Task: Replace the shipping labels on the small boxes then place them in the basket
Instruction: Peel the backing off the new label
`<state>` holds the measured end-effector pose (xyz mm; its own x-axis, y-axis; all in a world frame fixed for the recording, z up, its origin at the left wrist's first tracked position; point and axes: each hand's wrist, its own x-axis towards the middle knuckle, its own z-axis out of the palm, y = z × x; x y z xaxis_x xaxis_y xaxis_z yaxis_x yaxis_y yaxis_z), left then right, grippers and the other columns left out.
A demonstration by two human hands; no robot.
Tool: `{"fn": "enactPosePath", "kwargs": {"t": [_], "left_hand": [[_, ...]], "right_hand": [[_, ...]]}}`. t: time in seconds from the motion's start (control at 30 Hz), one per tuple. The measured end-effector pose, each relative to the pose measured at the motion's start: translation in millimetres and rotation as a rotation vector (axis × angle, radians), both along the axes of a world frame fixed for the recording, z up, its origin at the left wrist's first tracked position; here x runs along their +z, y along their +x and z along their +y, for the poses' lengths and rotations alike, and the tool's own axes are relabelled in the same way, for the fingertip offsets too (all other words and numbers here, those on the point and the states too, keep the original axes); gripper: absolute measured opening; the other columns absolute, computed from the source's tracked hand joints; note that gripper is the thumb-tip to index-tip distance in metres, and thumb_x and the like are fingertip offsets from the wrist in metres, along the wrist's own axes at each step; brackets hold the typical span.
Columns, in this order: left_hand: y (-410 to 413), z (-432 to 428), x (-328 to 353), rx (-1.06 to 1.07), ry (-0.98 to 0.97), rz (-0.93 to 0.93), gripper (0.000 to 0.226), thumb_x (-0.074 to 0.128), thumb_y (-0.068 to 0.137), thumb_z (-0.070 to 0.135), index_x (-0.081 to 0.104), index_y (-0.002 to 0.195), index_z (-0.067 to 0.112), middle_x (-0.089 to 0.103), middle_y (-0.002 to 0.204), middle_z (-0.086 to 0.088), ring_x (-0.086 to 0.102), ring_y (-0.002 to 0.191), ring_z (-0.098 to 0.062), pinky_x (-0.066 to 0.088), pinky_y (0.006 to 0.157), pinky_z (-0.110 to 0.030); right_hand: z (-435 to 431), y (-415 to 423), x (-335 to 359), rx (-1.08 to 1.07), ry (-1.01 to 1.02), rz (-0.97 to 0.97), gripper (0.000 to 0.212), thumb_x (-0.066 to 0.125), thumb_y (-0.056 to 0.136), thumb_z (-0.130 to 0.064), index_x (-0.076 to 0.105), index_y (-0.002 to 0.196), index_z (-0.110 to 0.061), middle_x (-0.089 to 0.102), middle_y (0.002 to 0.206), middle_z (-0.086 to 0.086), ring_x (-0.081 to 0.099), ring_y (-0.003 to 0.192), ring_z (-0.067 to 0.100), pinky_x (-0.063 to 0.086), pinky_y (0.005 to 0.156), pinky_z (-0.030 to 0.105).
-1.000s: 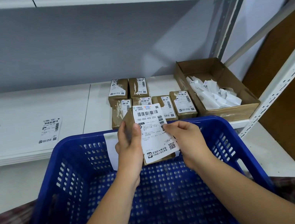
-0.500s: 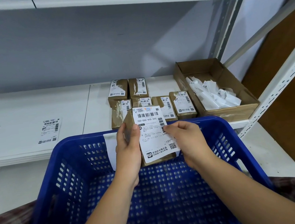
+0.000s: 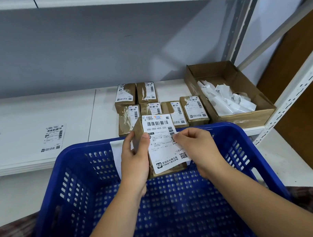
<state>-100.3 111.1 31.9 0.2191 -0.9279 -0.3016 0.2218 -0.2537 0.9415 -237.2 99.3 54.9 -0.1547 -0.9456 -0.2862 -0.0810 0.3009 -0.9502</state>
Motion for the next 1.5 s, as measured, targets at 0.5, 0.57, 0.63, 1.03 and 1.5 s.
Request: {"fn": "enactPosePath", "kwargs": {"t": [0.5,0.57,0.63,1.03,1.5], "left_hand": [[-1.5,1.2,-2.2,0.088,-0.057,-0.009,0.051,0.059,0.088,0.042,0.042,0.135,0.035,0.066,0.117,-0.003,0.069,0.092,-0.016,0.058,0.074,-0.038],[-1.8,1.0,-2.3,0.093,-0.051,0.000,0.051,0.059,0.088,0.041,0.042,0.136,0.034,0.066,0.116,-0.003,0.069,0.090,-0.015,0.058,0.071,-0.035],[-0.8,0.5,-2.2,0.104,-0.045,0.021,0.050,0.058,0.089,0.040,0.043,0.136,0.033,0.067,0.114,-0.003,0.070,0.088,-0.013,0.056,0.068,-0.033],[5.3,-4.0,2.3,0.015,0.038,0.278,0.037,0.046,0.095,0.047,0.058,0.122,0.026,0.071,0.108,-0.003,0.069,0.096,-0.025,0.053,0.088,-0.051],[7.4,-4.3,4.7,-0.075,0.048,0.199,0.037,0.043,0.094,0.051,0.060,0.119,0.031,0.072,0.106,-0.001,0.069,0.097,-0.024,0.051,0.091,-0.051]], "right_hand": [[5.7,4.6,0.4,0.129,-0.236,0.350,0.015,0.070,0.088,-0.025,0.060,0.096,-0.018,0.062,0.078,-0.001,0.063,0.072,0.016,0.054,0.060,0.025],[6.9,5.8,0.9,0.129,-0.233,0.351,0.015,0.070,0.088,-0.025,0.058,0.096,-0.020,0.063,0.085,-0.003,0.065,0.081,0.017,0.057,0.068,0.030],[7.2,6.6,0.4,0.126,-0.230,0.387,0.019,0.072,0.086,-0.026,0.056,0.096,-0.023,0.057,0.094,-0.005,0.062,0.086,0.012,0.056,0.072,0.028],[7.0,6.2,6.3,0.245,-0.247,-0.103,0.022,0.061,0.092,-0.002,0.053,0.094,-0.023,0.061,0.112,0.006,0.060,0.109,0.022,0.055,0.085,0.037],[0.5,-7.5,3.5,0.373,-0.287,-0.039,0.034,0.065,0.090,-0.009,0.076,0.077,-0.038,0.049,0.137,-0.008,0.039,0.136,0.008,0.041,0.109,0.041]]}}
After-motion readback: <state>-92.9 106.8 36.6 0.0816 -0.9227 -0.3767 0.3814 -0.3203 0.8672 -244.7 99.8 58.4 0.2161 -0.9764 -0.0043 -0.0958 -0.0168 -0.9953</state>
